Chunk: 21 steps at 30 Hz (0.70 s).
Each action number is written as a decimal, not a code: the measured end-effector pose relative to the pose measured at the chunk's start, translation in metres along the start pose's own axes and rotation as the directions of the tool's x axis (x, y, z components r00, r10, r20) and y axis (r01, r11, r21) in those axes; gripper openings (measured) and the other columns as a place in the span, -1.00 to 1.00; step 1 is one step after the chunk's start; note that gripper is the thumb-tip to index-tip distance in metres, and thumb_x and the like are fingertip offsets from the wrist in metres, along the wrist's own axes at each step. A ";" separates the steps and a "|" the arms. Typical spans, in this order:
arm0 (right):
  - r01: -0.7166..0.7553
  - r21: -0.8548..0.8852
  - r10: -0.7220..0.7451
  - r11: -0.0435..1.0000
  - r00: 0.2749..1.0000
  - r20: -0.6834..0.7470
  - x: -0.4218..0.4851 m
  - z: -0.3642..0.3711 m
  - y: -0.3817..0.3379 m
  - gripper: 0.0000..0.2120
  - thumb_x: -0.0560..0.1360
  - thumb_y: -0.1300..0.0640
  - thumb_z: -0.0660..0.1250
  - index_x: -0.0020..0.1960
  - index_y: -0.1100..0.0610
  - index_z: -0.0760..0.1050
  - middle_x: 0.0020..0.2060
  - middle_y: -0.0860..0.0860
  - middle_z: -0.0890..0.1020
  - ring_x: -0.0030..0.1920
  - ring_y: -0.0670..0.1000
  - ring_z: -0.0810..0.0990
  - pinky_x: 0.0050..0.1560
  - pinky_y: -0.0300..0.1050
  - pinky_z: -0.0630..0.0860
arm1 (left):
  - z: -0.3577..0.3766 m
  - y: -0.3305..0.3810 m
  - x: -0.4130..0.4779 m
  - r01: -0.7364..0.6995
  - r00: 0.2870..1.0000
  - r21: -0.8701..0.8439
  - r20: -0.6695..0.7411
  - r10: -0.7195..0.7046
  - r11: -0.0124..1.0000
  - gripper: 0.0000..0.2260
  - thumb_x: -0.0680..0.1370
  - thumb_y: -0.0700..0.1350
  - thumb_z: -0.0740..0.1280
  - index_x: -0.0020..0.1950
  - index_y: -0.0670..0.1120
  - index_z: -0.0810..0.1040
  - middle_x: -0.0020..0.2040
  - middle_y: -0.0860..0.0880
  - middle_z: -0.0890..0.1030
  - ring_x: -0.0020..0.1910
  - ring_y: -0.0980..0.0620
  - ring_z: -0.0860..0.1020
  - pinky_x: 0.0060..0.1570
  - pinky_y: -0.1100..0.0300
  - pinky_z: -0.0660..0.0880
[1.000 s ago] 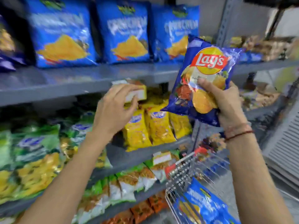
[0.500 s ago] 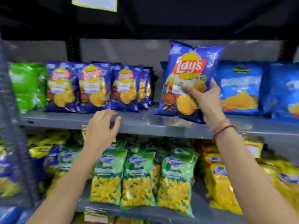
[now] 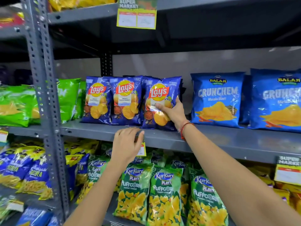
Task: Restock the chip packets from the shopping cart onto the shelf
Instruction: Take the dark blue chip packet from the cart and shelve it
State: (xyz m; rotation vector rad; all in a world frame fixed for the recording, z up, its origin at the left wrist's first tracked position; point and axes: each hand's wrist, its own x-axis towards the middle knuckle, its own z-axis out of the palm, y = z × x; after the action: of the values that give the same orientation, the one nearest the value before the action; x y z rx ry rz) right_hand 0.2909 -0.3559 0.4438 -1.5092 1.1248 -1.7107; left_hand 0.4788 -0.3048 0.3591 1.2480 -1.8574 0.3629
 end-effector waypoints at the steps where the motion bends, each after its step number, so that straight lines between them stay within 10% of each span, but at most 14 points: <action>1: -0.016 -0.007 0.016 1.000 1.000 -0.013 0.002 0.001 0.004 0.11 -0.01 -0.24 0.63 0.41 0.12 0.30 0.26 0.06 0.57 0.24 0.07 0.56 0.28 0.14 0.50 | 0.000 0.000 0.000 0.002 1.000 0.001 -0.005 -0.002 1.000 -0.53 0.55 0.14 0.00 0.07 -0.10 0.60 0.01 -0.03 0.68 0.02 -0.02 0.60 0.08 0.04 0.40; 6: -0.023 -0.104 0.016 0.994 0.998 -0.067 -0.005 0.005 -0.002 -0.15 0.18 -0.11 0.60 0.35 0.11 0.34 0.22 0.05 0.58 0.20 0.07 0.58 0.25 0.14 0.53 | 0.003 0.000 -0.001 0.022 1.000 0.006 -0.021 -0.022 1.000 -0.51 0.56 0.14 -0.03 0.08 -0.10 0.60 0.02 -0.03 0.67 0.05 -0.01 0.58 0.13 0.04 0.35; 11: -0.026 -0.085 0.020 0.996 0.997 -0.072 -0.002 0.004 0.007 0.15 -0.02 -0.37 0.55 0.43 0.04 0.22 0.28 0.02 0.54 0.25 0.06 0.54 0.27 0.13 0.51 | 0.003 0.002 -0.002 0.029 0.999 0.013 -0.021 -0.029 0.999 -0.49 0.56 0.15 -0.04 0.08 -0.11 0.59 0.03 -0.05 0.67 0.07 -0.01 0.57 0.15 0.05 0.33; 21: 0.129 -0.152 -0.160 0.980 0.964 -0.214 -0.051 -0.038 -0.017 -0.51 0.42 -0.04 0.45 0.24 0.15 0.41 -0.04 0.10 0.61 -0.12 -0.06 0.55 -0.19 -0.47 0.46 | 0.001 0.014 0.001 0.023 0.996 -0.082 -0.087 -0.030 0.996 -0.51 0.55 0.16 0.01 0.10 -0.14 0.57 0.01 -0.11 0.65 0.07 -0.11 0.56 0.10 -0.01 0.40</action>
State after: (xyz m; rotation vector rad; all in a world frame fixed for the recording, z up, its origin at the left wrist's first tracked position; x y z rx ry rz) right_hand 0.2645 -0.2960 0.4338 -1.5407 1.2982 -1.9807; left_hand 0.4665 -0.2995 0.3620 1.1822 -1.7624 0.3205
